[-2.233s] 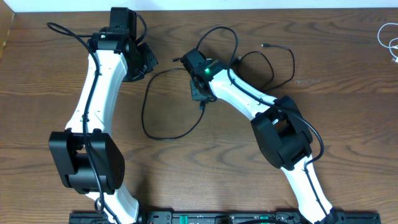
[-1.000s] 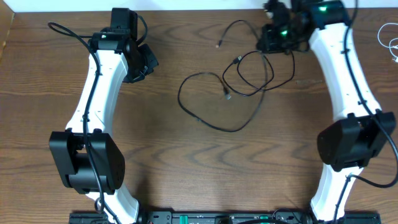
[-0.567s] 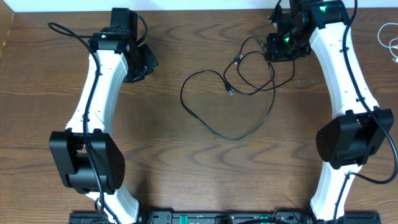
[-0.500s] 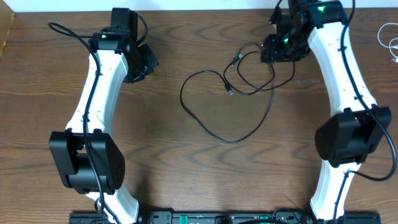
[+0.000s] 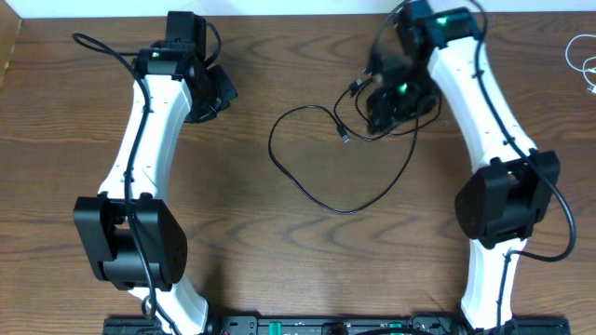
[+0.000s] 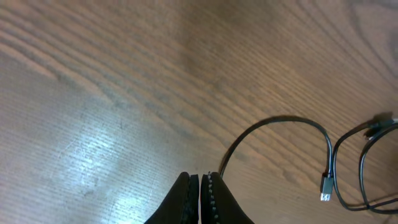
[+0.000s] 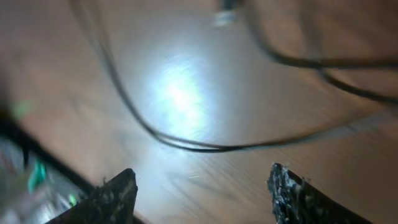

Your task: Untangle cables

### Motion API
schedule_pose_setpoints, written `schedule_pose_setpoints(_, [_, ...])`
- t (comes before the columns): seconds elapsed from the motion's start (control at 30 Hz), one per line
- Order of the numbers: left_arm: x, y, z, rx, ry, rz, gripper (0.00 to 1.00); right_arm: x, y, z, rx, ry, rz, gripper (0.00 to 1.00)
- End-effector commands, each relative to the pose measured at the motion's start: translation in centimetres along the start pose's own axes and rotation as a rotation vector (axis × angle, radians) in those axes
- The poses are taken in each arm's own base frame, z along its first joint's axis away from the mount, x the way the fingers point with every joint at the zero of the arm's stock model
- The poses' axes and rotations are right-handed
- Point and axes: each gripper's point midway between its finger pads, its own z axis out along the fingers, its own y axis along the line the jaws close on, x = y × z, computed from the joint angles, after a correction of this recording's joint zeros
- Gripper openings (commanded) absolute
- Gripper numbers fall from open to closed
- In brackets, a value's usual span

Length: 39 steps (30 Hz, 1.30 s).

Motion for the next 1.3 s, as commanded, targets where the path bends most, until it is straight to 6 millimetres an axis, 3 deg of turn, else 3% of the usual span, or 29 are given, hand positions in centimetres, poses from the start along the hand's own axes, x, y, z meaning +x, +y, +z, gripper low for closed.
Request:
schedule_pose_setpoints(0.0, [-0.6,-0.6,-0.5,0.065,0.007,0.048,0.09,1.0,3.3,2.7,-0.117,0.06,-0.308,0.65])
schedule_pose_setpoints(0.1, [0.2,-1.9,-0.8,0.174,0.062,0.124,0.09,1.3,3.5,5.0,-0.122,0.079,-0.314,0.6])
schedule_pose_setpoints(0.23, [2.7,-2.9,-0.9,0.223,0.149,0.2,0.09,0.1,1.7,6.9,-0.094,0.03,-0.15,0.61])
schedule_pose_setpoints(0.4, [7.5,-3.4,0.7,0.182,0.274,0.244,0.09,-1.4,-2.0,6.2,-0.046,-0.063,0.08,0.61])
schedule_pose_setpoints(0.43, [8.8,-2.5,2.0,0.106,0.292,0.196,0.1,-1.6,-2.9,5.8,-0.044,-0.084,0.116,0.62])
schedule_pose_setpoints(0.53, [10.0,-1.1,4.1,-0.004,0.274,0.093,0.13,-1.6,-3.7,5.6,-0.044,-0.094,0.138,0.63])
schedule_pose_setpoints(0.77, [10.9,-1.5,7.3,0.004,0.232,-0.141,0.14,-2.0,-3.0,5.8,-0.041,-0.102,0.115,0.64])
schedule_pose_setpoints(1.17, [12.9,-1.1,9.8,-0.028,0.196,-0.255,0.17,-2.4,-1.5,6.3,-0.042,-0.093,0.077,0.66])
schedule_pose_setpoints(1.2, [13.0,-1.3,10.0,-0.023,0.194,-0.257,0.25,-2.4,-1.4,6.3,-0.042,-0.092,0.076,0.66])
schedule_pose_setpoints(1.27, [13.2,-1.5,10.3,-0.012,0.187,-0.252,0.3,-2.4,-1.3,6.4,-0.043,-0.091,0.072,0.67])
